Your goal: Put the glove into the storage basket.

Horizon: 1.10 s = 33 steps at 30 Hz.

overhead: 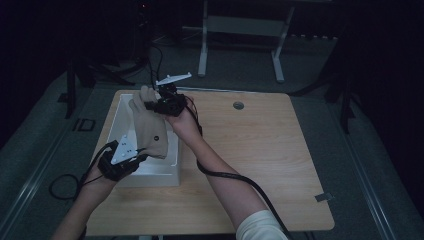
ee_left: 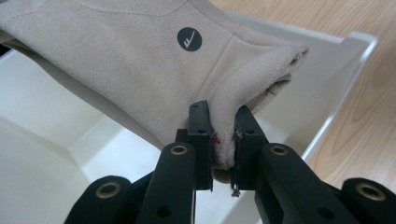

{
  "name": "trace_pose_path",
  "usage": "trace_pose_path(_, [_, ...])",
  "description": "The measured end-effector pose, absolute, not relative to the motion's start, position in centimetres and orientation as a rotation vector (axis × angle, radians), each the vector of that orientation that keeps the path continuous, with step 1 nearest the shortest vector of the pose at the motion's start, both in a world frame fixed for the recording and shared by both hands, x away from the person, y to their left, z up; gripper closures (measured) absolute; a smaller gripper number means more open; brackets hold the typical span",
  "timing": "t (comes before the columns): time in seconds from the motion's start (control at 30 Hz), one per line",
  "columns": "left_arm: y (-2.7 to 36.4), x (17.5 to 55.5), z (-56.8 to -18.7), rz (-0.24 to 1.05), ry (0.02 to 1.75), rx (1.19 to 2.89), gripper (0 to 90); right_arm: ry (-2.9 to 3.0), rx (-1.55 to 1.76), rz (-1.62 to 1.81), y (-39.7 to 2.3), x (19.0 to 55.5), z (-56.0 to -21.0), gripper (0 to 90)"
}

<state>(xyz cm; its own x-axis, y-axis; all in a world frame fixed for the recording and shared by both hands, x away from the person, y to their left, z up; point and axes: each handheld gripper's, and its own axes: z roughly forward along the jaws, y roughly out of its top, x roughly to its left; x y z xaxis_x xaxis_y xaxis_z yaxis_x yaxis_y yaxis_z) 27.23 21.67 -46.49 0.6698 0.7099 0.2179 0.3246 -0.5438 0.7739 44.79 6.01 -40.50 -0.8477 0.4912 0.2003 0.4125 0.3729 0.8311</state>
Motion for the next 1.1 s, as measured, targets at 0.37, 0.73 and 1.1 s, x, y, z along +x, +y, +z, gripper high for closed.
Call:
trace_pose_path(0.37, [21.0, 27.6, -49.4, 0.620, 0.861, 2.218, 80.9, 2.625, 0.893, 1.360, 6.7, 45.4, -44.2, 81.1])
trace_pose_path(0.73, [20.4, 28.6, -50.6, 0.592, 0.918, 2.226, 79.9, 2.688, 0.933, 1.198, 7.7, 46.1, -44.9, 80.5])
trace_pose_path(1.1, [21.0, 29.3, -51.3, 0.527, 1.020, 2.219, 48.2, 2.670, 0.990, 1.126, 7.1, 47.0, -44.6, 46.8])
